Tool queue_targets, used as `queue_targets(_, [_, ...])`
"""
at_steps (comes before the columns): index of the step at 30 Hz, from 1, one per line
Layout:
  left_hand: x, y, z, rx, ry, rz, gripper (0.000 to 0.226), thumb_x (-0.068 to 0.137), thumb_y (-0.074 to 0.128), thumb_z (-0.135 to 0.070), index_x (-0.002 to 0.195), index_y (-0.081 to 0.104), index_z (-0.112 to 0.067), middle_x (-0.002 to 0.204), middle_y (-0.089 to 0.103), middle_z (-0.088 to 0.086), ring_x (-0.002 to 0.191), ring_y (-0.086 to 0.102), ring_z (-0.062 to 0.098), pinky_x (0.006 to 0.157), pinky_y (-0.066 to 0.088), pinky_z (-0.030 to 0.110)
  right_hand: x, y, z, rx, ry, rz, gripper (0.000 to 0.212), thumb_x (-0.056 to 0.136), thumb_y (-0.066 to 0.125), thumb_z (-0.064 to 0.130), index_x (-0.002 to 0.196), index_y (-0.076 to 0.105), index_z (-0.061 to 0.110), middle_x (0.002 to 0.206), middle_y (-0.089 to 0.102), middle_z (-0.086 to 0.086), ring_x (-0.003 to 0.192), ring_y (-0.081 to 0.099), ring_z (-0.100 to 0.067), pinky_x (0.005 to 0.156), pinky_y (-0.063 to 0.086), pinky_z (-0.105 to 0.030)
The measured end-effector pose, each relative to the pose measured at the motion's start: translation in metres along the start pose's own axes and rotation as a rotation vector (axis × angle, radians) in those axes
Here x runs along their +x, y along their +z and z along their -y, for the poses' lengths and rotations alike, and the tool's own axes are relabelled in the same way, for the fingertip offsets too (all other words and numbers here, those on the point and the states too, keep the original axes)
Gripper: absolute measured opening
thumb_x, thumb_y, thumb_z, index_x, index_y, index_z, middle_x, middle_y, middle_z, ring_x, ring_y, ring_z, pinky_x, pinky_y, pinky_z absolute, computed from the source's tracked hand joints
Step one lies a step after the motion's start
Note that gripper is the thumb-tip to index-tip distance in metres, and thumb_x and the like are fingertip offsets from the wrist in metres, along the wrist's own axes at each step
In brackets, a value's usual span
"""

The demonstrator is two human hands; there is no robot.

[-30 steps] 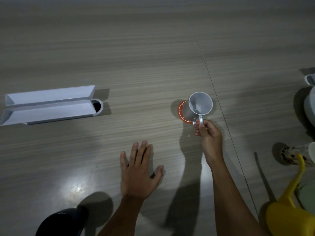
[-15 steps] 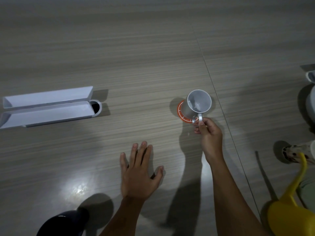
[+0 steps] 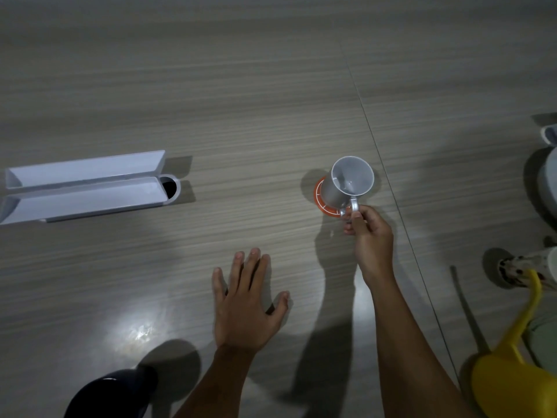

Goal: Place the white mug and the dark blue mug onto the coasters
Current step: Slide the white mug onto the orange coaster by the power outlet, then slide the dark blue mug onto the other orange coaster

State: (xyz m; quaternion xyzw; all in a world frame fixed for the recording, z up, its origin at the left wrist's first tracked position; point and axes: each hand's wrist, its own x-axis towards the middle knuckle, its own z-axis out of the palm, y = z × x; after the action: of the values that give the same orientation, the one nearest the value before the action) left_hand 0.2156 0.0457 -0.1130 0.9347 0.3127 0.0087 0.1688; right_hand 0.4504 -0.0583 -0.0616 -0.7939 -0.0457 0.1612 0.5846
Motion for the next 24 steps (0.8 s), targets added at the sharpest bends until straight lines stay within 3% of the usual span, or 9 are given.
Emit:
queue_targets(5, [0.001, 0.0, 0.001, 0.018, 0.009, 0.017, 0.078, 0.092, 0.035, -0.068, 0.157, 0.022, -0.027, 0.168, 0.022, -0.003, 0.157, 0.007, 0.022, 0.124, 0.002, 0.059, -0.006, 0.001, 0.006, 0.005, 0.013, -0.048, 0.013, 0.1, 0.06, 0.015, 0.1, 0.073, 0.019, 0.087, 0.074, 0.01, 0.069, 0.067, 0.001, 0.08, 0.058, -0.038])
queue_targets(9, [0.0, -0.005, 0.0, 0.021, 0.001, 0.053, 0.077, 0.094, 0.028, -0.069, 0.158, 0.018, -0.027, 0.168, 0.019, -0.003, 0.157, 0.006, 0.022, 0.123, 0.003, 0.059, -0.028, -0.006, 0.003, -0.036, 0.057, -0.105, 0.017, 0.096, 0.065, 0.012, 0.112, 0.069, 0.018, 0.104, 0.072, 0.005, 0.08, 0.068, -0.014, 0.089, 0.058, -0.044])
queue_targets(11, [-0.001, -0.008, 0.0, 0.015, 0.006, 0.074, 0.077, 0.095, 0.028, -0.069, 0.158, 0.017, -0.026, 0.169, 0.016, -0.003, 0.157, 0.005, 0.022, 0.124, 0.002, 0.058, -0.047, -0.011, -0.003, -0.11, 0.062, -0.106, 0.025, 0.096, 0.064, 0.009, 0.12, 0.067, 0.014, 0.115, 0.071, 0.001, 0.088, 0.067, -0.009, 0.091, 0.056, -0.025])
queue_targets(13, [-0.006, -0.013, 0.003, 0.012, 0.017, 0.099, 0.076, 0.096, 0.026, -0.068, 0.158, 0.016, -0.026, 0.169, 0.014, -0.003, 0.157, 0.005, 0.022, 0.125, 0.0, 0.054, -0.07, -0.015, -0.009, -0.17, 0.059, -0.053, 0.028, 0.097, 0.063, 0.007, 0.124, 0.067, 0.012, 0.12, 0.07, -0.002, 0.104, 0.069, -0.015, 0.085, 0.049, -0.009])
queue_targets(17, [-0.045, -0.021, 0.016, -0.067, 0.05, 0.127, 0.071, 0.098, 0.023, -0.061, 0.158, 0.017, -0.025, 0.169, 0.013, -0.002, 0.156, 0.002, 0.018, 0.126, 0.0, 0.045, -0.124, -0.012, -0.017, -0.287, 0.059, 0.106, 0.035, 0.099, 0.061, 0.01, 0.135, 0.064, 0.011, 0.136, 0.067, -0.007, 0.127, 0.062, -0.024, 0.104, 0.046, -0.029])
queue_targets(20, [-0.093, -0.026, 0.031, -0.108, 0.081, 0.129, 0.066, 0.101, 0.025, -0.056, 0.158, 0.017, -0.023, 0.169, 0.012, -0.004, 0.156, 0.002, 0.015, 0.126, -0.003, 0.038, -0.168, -0.002, -0.02, -0.411, 0.026, 0.228, 0.042, 0.1, 0.061, 0.012, 0.142, 0.058, 0.012, 0.148, 0.059, -0.008, 0.137, 0.054, -0.023, 0.111, 0.039, -0.025])
queue_targets(24, [-0.149, -0.034, 0.049, -0.167, 0.06, 0.137, 0.064, 0.101, 0.026, -0.053, 0.158, 0.016, -0.025, 0.168, 0.011, -0.008, 0.155, 0.0, 0.01, 0.125, 0.0, 0.034, -0.226, 0.018, -0.026, -0.577, -0.142, 0.438, 0.052, 0.103, 0.055, 0.011, 0.153, 0.043, 0.008, 0.165, 0.036, -0.006, 0.158, 0.023, -0.02, 0.122, 0.015, -0.02])
